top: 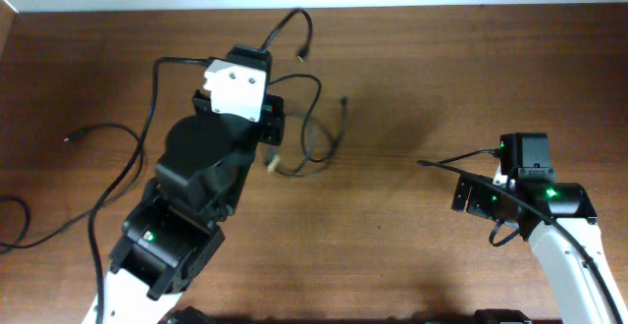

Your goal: Untangle cables

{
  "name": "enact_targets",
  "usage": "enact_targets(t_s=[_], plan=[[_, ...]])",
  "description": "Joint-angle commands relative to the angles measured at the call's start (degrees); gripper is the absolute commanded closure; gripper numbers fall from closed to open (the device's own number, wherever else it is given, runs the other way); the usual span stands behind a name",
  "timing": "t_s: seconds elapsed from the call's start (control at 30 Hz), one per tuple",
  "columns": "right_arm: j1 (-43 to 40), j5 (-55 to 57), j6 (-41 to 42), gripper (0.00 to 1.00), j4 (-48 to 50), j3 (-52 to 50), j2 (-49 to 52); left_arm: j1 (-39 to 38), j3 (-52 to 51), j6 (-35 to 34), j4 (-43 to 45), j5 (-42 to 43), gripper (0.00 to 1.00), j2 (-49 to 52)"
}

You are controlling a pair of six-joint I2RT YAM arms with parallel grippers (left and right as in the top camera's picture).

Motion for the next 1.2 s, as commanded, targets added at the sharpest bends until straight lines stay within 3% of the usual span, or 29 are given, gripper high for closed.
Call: enact_targets(t_s=[0.0, 0.07, 0.2, 0.4, 0.53, 0.7, 0.93, 1.07, 1.17], plan=[[0.31, -7.34, -3.3, 0.01, 1.29, 0.35, 0.04, 0.24, 1.25, 1.11, 1.53, 3.69, 1.0, -0.96], [0.31, -14.01, -7.61, 0.01, 2.69, 0.35, 0.04, 0.24, 1.25, 1.11, 1.81, 4.31, 1.0, -0.87], [0.31, -15.82, -8.44, 0.01, 3.15, 0.35, 0.04, 0.26, 1.27, 1.57, 3.52, 4.26, 1.0, -0.9], [0.31, -15.85, -8.61, 0.01, 3.1, 0.35, 0.04, 1.16, 1.27, 10.23, 12.7, 2.21, 1.0, -0.57], [0.31, -15.85, -8.61, 0.01, 3.08, 0.35, 0.04, 5.4, 1.51, 11.82, 21.9, 1.44, 1.0, 0.26], [0.31, -15.85, -8.61, 0.01, 3.1, 0.35, 0.04, 11.32, 3.89, 11.85, 24.68, 2.49, 1.0, 0.92], [0.31, -15.89, -8.59, 0.01, 3.17, 0.35, 0.04, 15.98, 10.62, 11.78, 30.01, 21.88, 1.0, 3.02], [0.31, -15.89, -8.59, 0.01, 3.19, 0.35, 0.04, 15.85, 15.32, 9.11, 25.33, 39.04, 1.0, 6.29], [0.31, -15.89, -8.59, 0.01, 3.13, 0.35, 0.04, 14.51, 16.92, 8.79, 19.26, 43.19, 1.0, 9.25]])
